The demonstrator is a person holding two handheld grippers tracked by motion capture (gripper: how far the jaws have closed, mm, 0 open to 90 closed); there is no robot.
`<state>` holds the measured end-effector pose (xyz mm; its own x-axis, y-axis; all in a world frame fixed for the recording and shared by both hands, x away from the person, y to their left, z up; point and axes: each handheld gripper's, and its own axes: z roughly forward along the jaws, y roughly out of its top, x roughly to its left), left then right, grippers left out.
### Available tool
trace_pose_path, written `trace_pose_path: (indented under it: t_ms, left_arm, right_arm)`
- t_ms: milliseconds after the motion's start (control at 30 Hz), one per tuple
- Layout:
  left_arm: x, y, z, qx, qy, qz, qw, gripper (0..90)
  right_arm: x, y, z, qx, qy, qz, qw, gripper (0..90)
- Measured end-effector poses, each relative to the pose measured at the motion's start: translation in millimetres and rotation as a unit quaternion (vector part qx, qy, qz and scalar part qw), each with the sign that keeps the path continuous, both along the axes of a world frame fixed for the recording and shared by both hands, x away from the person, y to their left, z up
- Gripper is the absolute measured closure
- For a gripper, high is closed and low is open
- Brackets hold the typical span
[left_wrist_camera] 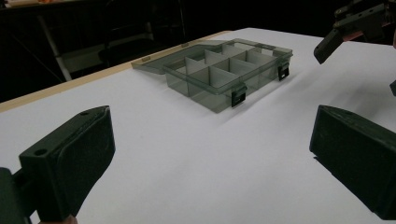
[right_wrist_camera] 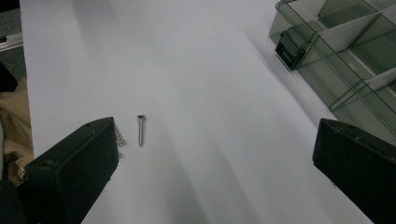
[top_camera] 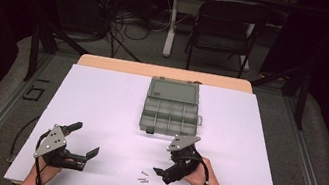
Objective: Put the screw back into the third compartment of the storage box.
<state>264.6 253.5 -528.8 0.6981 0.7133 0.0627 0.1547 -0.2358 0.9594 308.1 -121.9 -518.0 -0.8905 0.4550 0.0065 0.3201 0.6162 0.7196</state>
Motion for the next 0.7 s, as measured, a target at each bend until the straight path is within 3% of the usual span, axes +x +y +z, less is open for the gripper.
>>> trace_pose_path:
  t_ms: [500, 700]
  left_arm:
    - [-0.1, 0.1, 0.1, 0.001, 0.0, -0.001, 1.0, 0.0]
    - [-0.2, 0.3, 0.2, 0.0, -0.002, -0.001, 1.0, 0.0]
  right_arm:
    - [0.9, 33.1, 4.8, -0.054, 0.012, 0.024, 0.9982, 0.0]
    - [-0.1, 46.4, 2.6, -0.083, 0.017, 0.04, 0.9956, 1.7]
